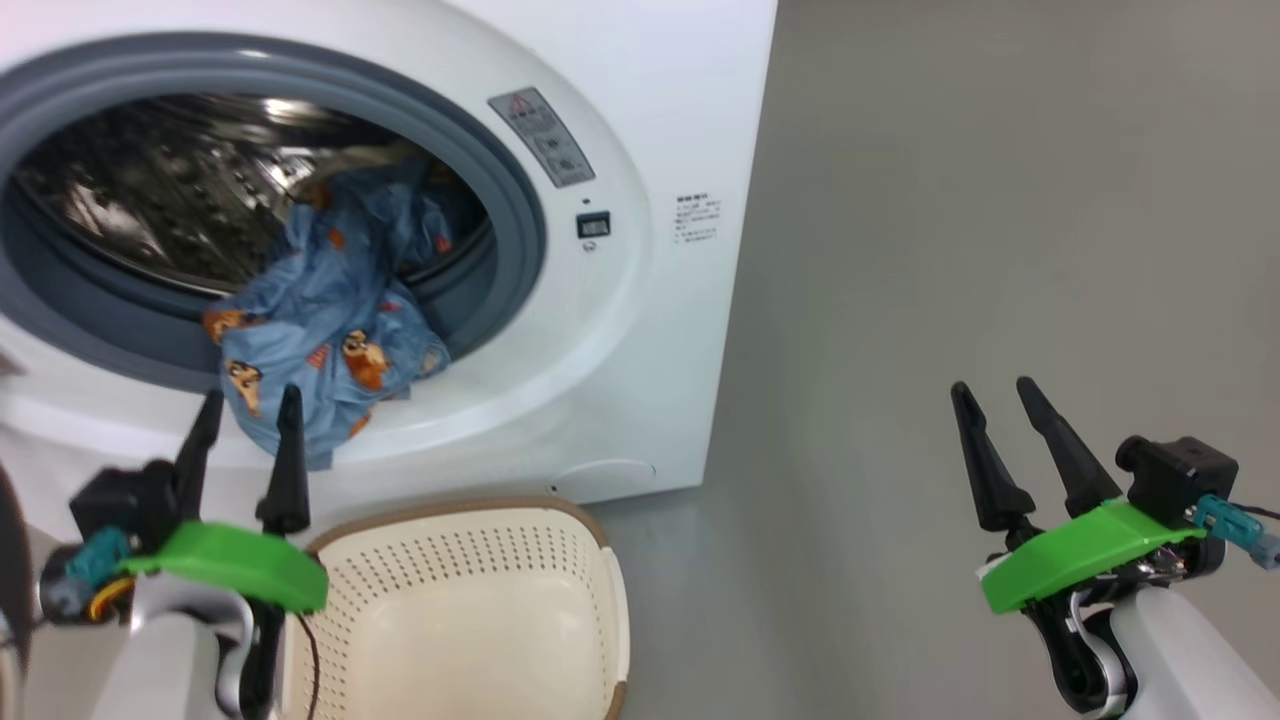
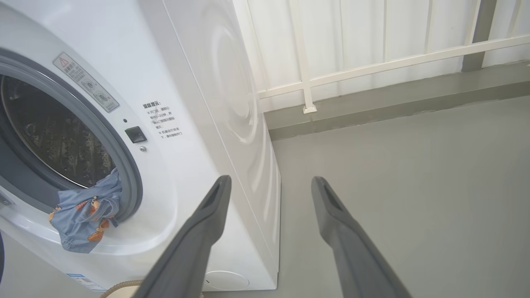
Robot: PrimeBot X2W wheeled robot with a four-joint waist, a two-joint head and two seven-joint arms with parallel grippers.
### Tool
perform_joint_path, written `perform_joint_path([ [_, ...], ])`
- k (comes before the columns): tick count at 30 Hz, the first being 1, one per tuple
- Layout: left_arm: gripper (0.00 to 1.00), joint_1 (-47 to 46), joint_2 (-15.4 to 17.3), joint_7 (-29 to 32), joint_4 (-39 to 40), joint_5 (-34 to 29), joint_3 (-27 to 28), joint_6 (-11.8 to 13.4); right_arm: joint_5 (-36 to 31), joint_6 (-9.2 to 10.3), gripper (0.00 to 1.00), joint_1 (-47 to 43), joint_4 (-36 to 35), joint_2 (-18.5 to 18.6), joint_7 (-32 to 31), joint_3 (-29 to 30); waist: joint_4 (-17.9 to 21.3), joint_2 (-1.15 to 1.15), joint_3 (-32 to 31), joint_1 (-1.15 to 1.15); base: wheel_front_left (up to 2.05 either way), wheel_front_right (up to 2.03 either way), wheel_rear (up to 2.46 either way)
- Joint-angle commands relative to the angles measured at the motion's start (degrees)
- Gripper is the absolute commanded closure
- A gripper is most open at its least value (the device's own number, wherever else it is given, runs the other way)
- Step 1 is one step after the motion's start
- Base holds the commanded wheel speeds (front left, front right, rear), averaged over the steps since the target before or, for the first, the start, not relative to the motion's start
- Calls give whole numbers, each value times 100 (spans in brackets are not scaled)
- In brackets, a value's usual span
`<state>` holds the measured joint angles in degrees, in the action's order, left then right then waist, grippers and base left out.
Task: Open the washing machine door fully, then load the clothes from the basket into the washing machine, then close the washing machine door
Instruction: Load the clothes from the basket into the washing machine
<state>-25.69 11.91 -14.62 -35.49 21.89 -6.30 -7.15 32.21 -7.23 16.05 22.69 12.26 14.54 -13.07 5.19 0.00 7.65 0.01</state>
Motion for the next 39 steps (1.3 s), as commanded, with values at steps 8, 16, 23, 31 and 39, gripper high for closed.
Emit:
perform_joint_path([
  [8, 0, 951, 77, -38, 884, -107, 381, 148, 38, -25, 0, -260, -91, 146, 46, -78, -226, 0, -567, -1, 0, 0, 0],
  [16, 0, 1623, -33, -38, 1463, -112, 500, 311, 53, -25, 0, -402, -119, 242, 46, -45, -249, 0, -722, -1, 0, 0, 0],
  [23, 0, 1764, -89, -38, 1684, -113, 471, 379, -53, -25, 0, -419, -124, 291, 46, -39, -283, 0, -708, -1, 0, 0, 0],
  [31, 0, 1823, -124, -33, 1764, -61, 442, 430, -129, -25, 0, -400, -86, 282, 46, -57, -271, 0, -710, -1, 0, 0, 0],
  [39, 0, 1865, -155, -34, 1752, -3, 411, 460, -121, -25, 0, -417, -63, 262, 46, -77, -258, 0, -737, -1, 0, 0, 0],
])
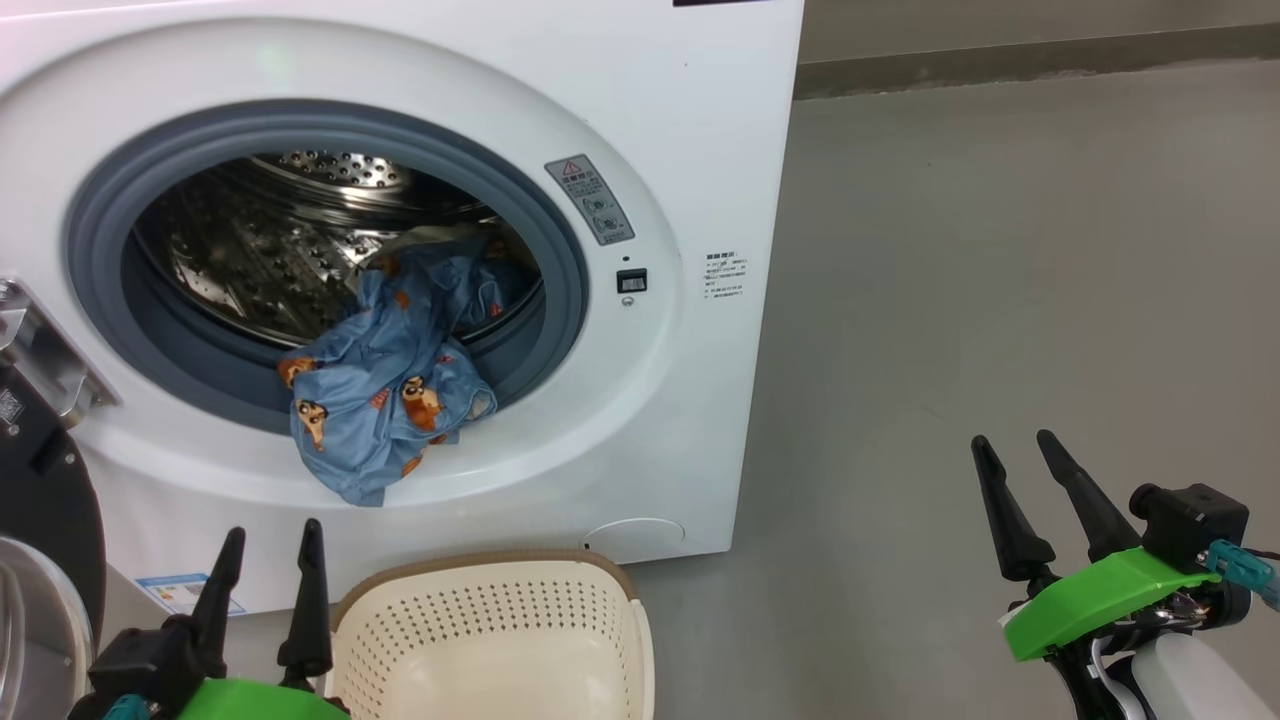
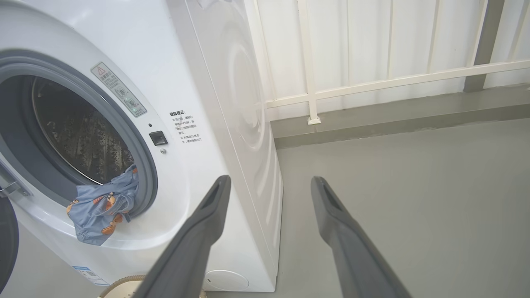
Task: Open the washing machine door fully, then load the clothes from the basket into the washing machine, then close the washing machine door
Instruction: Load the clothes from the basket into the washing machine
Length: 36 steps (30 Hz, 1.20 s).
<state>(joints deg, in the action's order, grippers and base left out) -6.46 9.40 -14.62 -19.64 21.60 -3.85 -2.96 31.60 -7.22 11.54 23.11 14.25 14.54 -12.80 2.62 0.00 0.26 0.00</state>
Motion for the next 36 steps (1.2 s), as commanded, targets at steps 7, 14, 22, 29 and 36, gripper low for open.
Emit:
perform_joint_path([
  [7, 0, -64, 111, 33, 93, 81, 133, 42, -43, -26, 0, 41, -107, 60, 46, -119, -4, 0, 31, 0, 0, 0, 0],
  [14, 0, -121, 152, 143, -69, 143, 118, 50, -28, -26, 0, 74, -107, 57, 46, -172, 61, 0, 67, 0, 0, 0, 0],
  [22, 0, -338, 212, 227, -430, 199, 94, 34, -38, -26, 0, 147, -157, 36, 46, -203, 178, 0, 221, 0, 0, 0, 0],
  [29, 0, -631, 264, 251, -823, 249, 80, -10, -66, -26, 0, 245, -205, 12, 46, -234, 300, 0, 447, 0, 0, 0, 0],
  [36, 0, -1074, 314, 315, -1544, 384, 57, -140, -101, -26, 0, 337, -234, -40, 46, -191, 463, 0, 659, 0, 0, 0, 0],
])
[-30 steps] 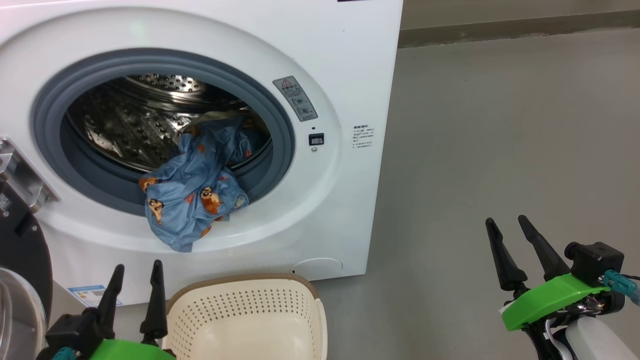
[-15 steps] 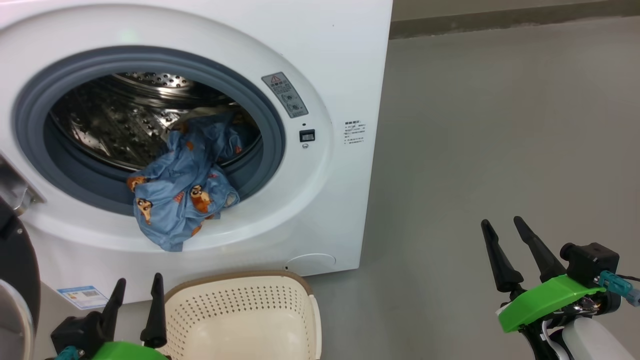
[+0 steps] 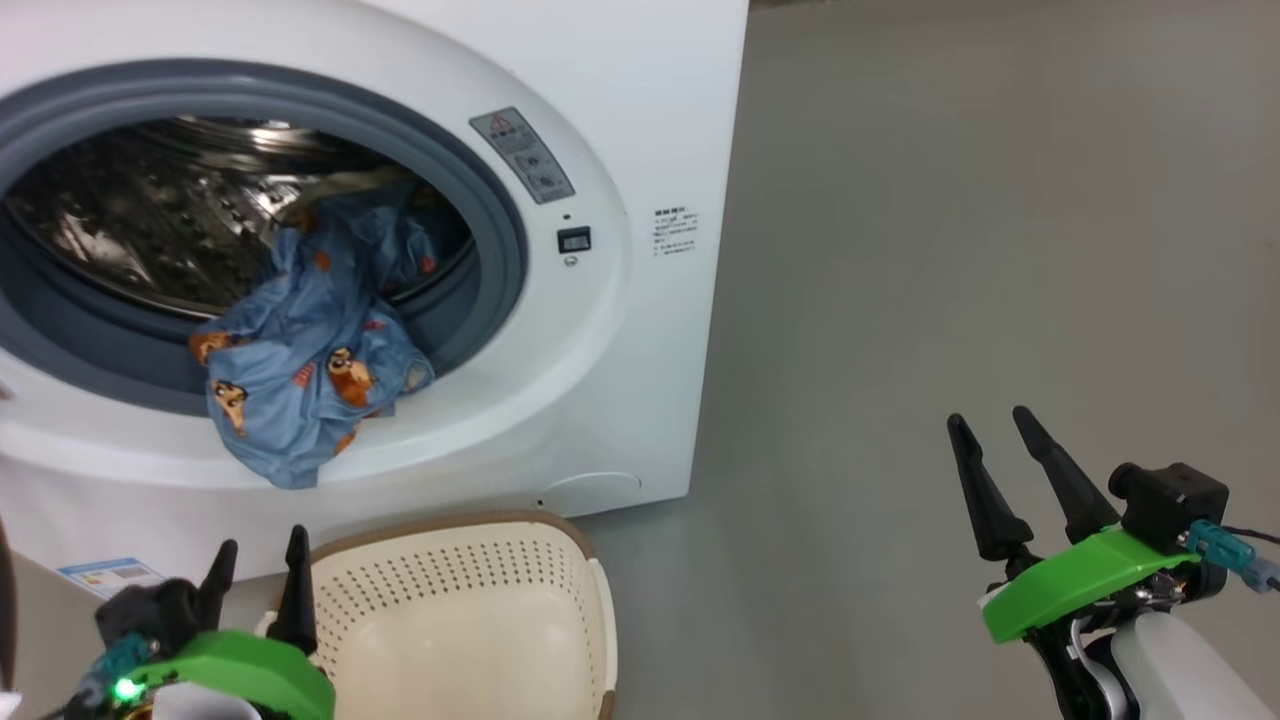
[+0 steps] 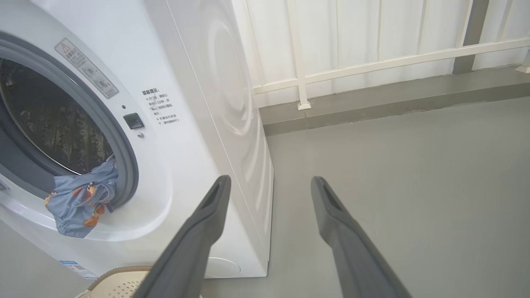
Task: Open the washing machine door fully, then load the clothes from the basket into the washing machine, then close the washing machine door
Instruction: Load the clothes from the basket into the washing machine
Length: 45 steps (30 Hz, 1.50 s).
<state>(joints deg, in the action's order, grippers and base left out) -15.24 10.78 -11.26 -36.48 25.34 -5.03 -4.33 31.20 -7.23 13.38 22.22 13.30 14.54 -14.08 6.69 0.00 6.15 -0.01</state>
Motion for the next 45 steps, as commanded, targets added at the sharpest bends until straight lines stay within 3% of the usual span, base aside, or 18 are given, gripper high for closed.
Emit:
perform_joint_path([
  [1, 0, -280, 181, -3, 12, 30, 166, -21, -70, -25, 0, 159, -154, 50, 46, -58, 66, 0, 99, 1, 0, 0, 0],
  [15, 0, -1781, 497, 93, -1642, 102, 63, -182, -176, -25, 0, 438, -323, -43, 46, 48, 283, 0, 924, 1, 0, 0, 0],
  [29, 0, -3047, 830, 97, -2751, 32, -97, -227, -330, -25, 0, 736, -510, -205, 46, 111, 513, 0, 1764, 1, 0, 0, 0],
  [40, 0, -3692, 1041, -155, -3226, -48, -146, -26, -377, -25, 0, 836, -549, -313, 46, 133, 648, 0, 2066, 1, 0, 0, 0],
  [41, 17, -3727, 1051, -177, -3262, -20, -120, -13, -377, -25, 0, 841, -548, -320, 46, 134, 659, 0, 2078, 1, 0, 0, 0],
  [43, 99, -3777, 1068, -228, -3304, 15, -86, 6, -377, -25, 0, 852, -545, -332, 46, 140, 675, 0, 2091, 1, 0, 0, 0],
  [45, 100, -3801, 1067, -272, -3328, 37, -72, -3, -383, -25, 0, 852, -542, -342, 46, 154, 676, 0, 2087, 1, 0, 0, 0],
])
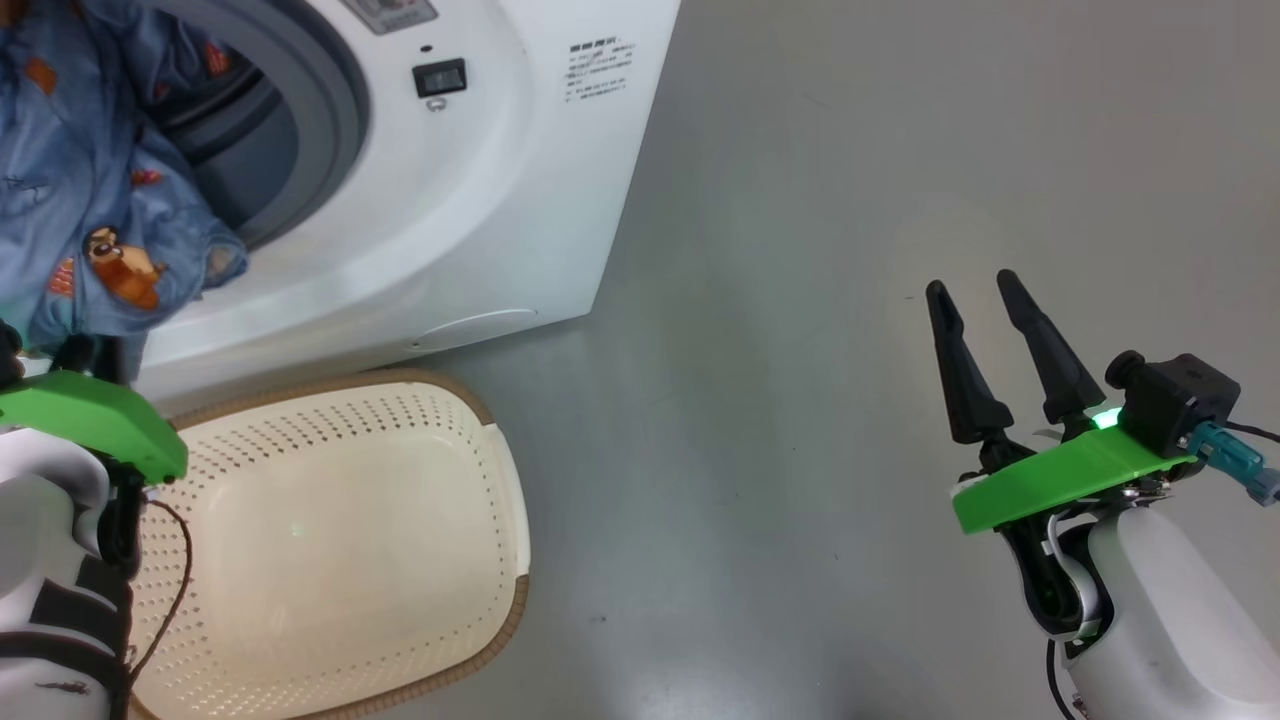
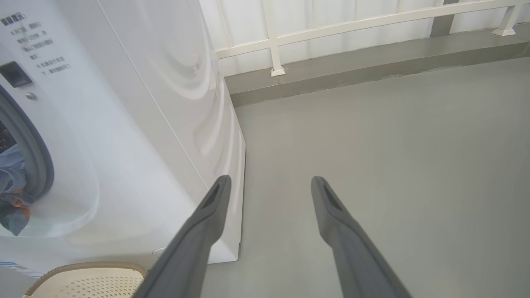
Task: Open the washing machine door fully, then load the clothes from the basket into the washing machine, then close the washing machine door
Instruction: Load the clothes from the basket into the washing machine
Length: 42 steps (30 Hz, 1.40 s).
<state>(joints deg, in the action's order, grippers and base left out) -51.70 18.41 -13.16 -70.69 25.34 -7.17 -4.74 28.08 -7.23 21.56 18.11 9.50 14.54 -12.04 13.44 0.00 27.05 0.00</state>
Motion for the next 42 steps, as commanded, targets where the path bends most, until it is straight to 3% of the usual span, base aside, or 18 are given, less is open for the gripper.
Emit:
perform_joint_path([
  [1, 100, -156, 292, -99, 85, 43, 140, 25, -77, -25, 0, 30, -128, 34, 46, -38, -6, 0, -12, 0, 0, 0, 0],
  [8, 100, -15, 150, -164, 118, 9, -8, -144, -73, -25, 0, 8, -86, 11, 46, -25, -152, 0, -166, 0, 0, 0, 0],
  [17, 100, 174, 110, -183, 1203, -135, -138, -243, -2, -25, 0, -23, -4, -12, 46, -73, -435, 0, -302, 0, 0, 0, 0],
  [21, 100, 3, 90, -167, 1334, -163, -235, -253, 14, -25, 0, 13, -8, 2, 46, -113, -462, 0, -227, 0, 0, 0, 0],
  [32, 100, -1457, 363, 315, 965, -245, -347, -160, -39, -25, 0, 159, -168, -66, 46, -88, -27, 0, 573, 0, 0, 0, 0],
  [42, 100, -2656, 770, 310, 667, -238, -261, -10, -111, -25, 0, 243, -367, -255, 46, -23, 373, 0, 1213, 0, 0, 0, 0],
])
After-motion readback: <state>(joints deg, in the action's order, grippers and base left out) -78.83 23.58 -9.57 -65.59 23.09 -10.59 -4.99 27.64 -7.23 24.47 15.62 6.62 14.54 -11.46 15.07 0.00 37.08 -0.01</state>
